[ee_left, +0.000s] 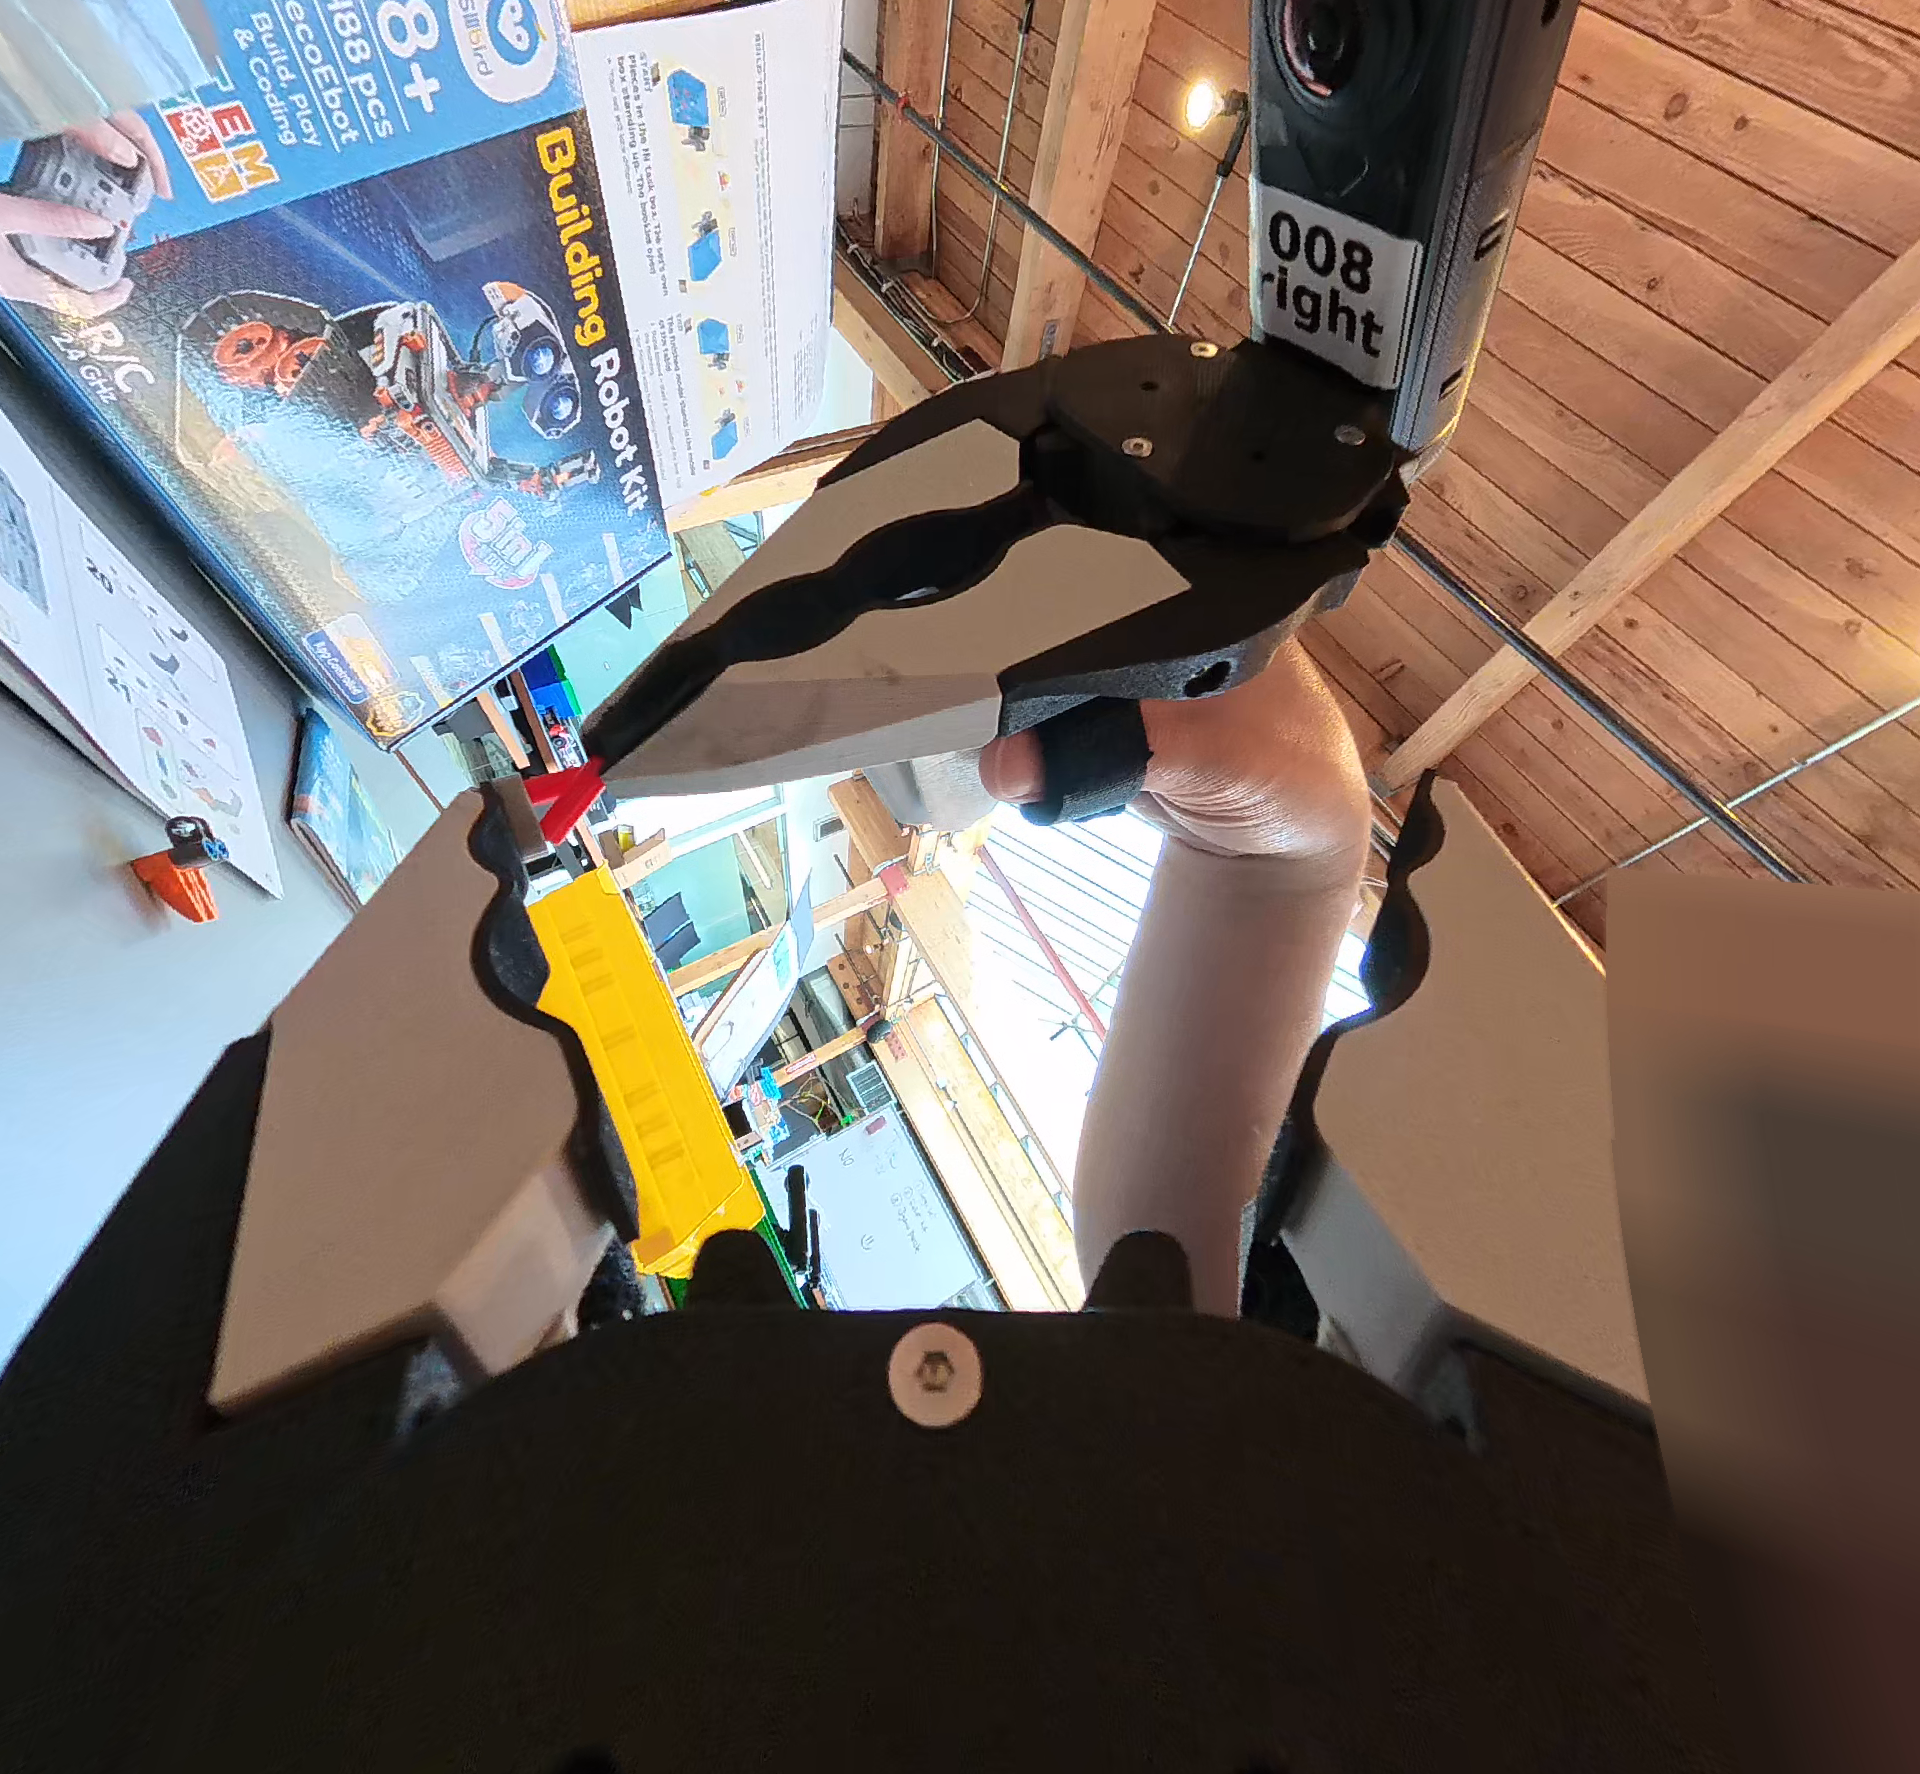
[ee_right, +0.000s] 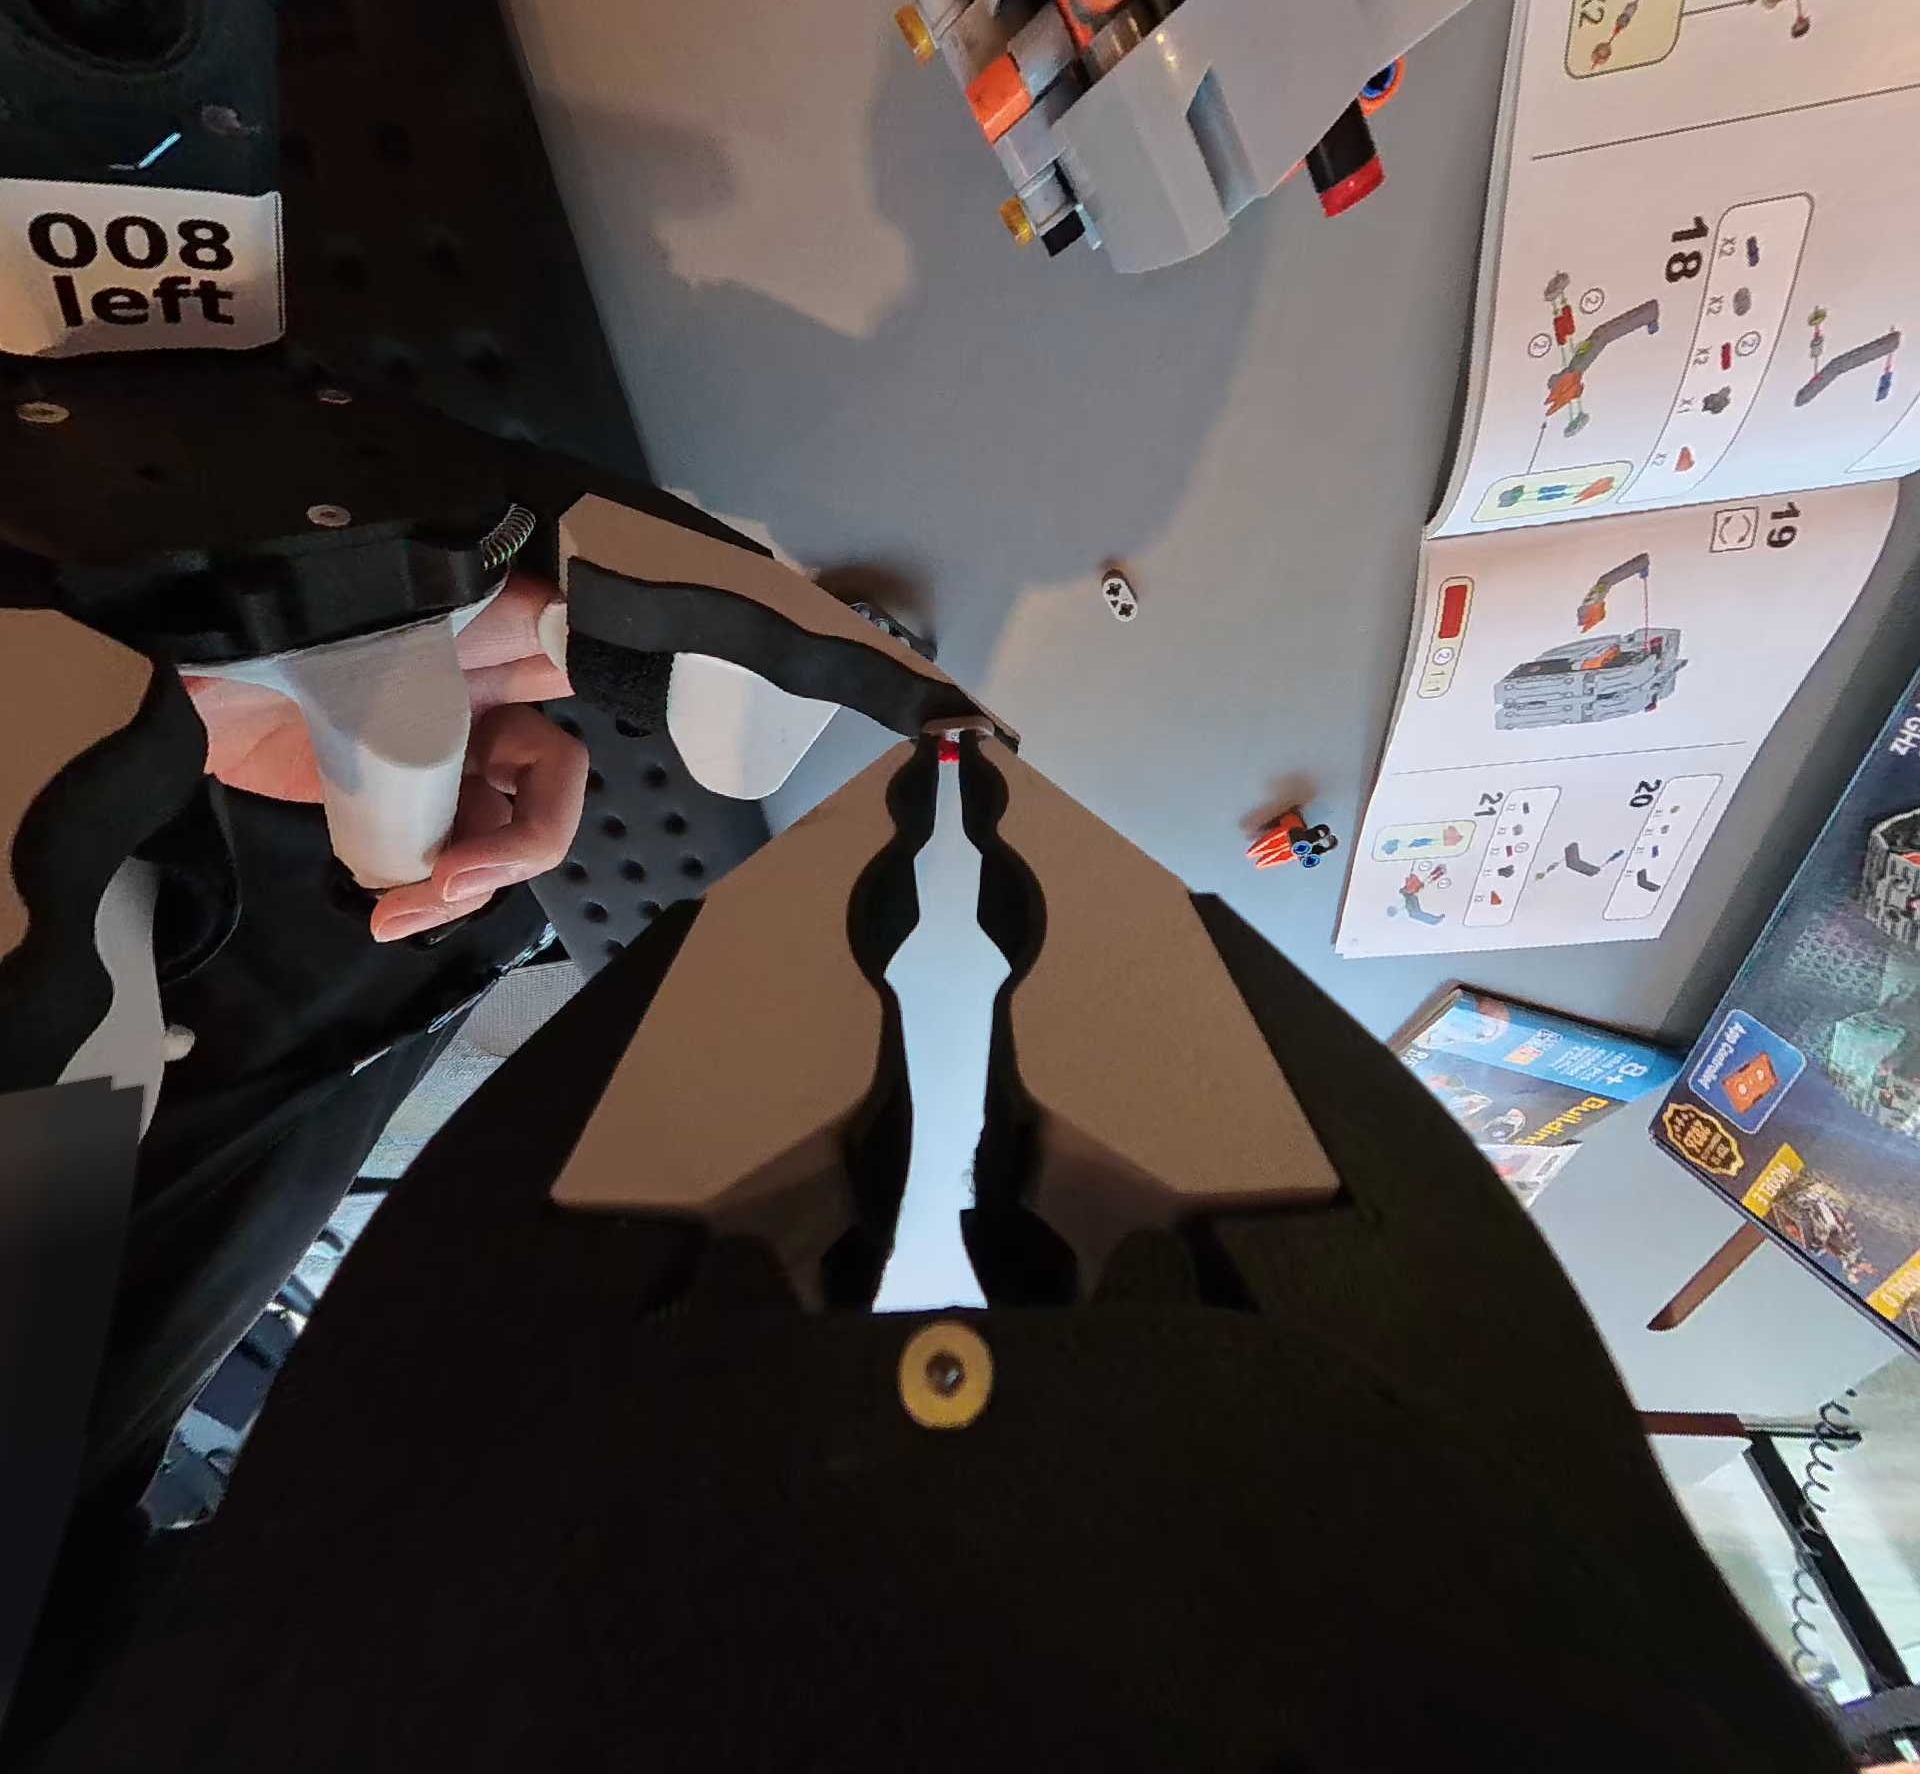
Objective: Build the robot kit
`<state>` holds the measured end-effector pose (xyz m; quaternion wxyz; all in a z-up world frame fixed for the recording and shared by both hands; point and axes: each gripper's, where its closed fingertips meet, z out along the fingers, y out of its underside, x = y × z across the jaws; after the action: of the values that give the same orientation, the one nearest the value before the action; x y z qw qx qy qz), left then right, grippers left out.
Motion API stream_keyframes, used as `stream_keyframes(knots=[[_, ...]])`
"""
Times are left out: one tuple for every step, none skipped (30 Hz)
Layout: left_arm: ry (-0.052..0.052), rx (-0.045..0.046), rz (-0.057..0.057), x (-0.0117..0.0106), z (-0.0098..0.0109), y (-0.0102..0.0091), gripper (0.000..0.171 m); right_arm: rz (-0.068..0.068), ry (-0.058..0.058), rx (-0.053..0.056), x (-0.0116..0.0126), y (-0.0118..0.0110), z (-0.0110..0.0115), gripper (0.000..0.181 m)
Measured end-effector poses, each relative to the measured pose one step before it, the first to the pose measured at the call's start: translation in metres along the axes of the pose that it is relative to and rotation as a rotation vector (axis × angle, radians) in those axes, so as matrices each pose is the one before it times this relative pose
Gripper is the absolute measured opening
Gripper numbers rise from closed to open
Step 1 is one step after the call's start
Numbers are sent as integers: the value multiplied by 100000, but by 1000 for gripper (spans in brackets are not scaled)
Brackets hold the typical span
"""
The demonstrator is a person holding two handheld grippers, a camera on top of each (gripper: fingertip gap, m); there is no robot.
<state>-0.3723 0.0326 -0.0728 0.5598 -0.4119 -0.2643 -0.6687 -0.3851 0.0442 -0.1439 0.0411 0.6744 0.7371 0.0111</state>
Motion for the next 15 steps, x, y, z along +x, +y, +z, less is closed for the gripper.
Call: stream_keyframes(knots=[[107, -5, -287, 8, 5, -2, 158, -414, -37, 280, -13, 21, -15, 4], [126, -27, -286, 2, -1, 2, 158, -264, -49, 182, 5, 36, -13, 4], [203, 139, -93, 18, -3, -27, 158, -235, -312, 273, -45, 32, -5, 4], [855, 150, 244, 131, -1, -38, 158, -210, -747, -200, -104, 93, 41, 4], [1785, 251, 586, 310, 0, -67, 158, -321, -536, -1001, -90, 213, 117, 4], [816, 482, 407, 208, 1, -126, 158, -614, 375, -791, 41, 159, 142, 4], [-1272, 212, 342, -103, 17, -89, 158, -1090, 1550, 752, 162, -102, 68, 4], [-666, 40, 879, -56, 9, -46, 158, -1398, 1314, 928, 75, -111, 3, 3], [159, -89, 368, 24, -12, 14, 158, -1286, 500, -164, -44, 37, -44, 3], [512, -303, -345, 23, -17, 60, 158, -936, 723, 992, 41, -135, -118, 3], [65, 459, -639, -73, -65, -53, 158, -217, -189, 2056, -37, -284, -178, 3], [68, 410, -496, -80, -55, -51, 158, 352, -1284, 1429, -142, -179, -194, 3], [-295, 63, -436, -122, -45, -1, 158, 255, -1485, 1497, -140, -179, -191, 3], [-130, -13, -525, -89, -39, -3, 158, 112, -415, 1781, 10, -193, -201, 3], [-190, 297, -570, -88, -30, -65, 158, 33, 576, 1576, 171, -147, -208, 3]])
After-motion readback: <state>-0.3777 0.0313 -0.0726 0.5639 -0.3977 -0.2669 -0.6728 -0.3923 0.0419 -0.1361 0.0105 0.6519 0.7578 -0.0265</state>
